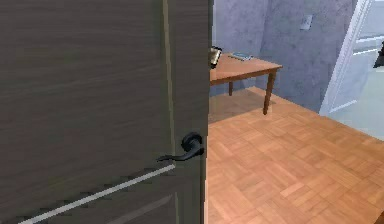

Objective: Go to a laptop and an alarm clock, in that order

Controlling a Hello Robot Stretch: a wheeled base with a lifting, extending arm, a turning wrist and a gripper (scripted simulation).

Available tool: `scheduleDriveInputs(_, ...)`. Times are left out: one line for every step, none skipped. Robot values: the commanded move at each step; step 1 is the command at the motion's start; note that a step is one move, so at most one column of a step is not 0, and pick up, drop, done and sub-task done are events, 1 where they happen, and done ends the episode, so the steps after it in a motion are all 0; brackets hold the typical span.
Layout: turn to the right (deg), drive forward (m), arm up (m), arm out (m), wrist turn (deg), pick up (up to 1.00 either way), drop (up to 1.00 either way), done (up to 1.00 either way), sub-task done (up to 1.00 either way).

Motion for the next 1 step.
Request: scheduleDriveInputs(-6.0, 0.00, 0.00, 0.00, 0.0, 0.00, 0.00, 0.00, 0.00)
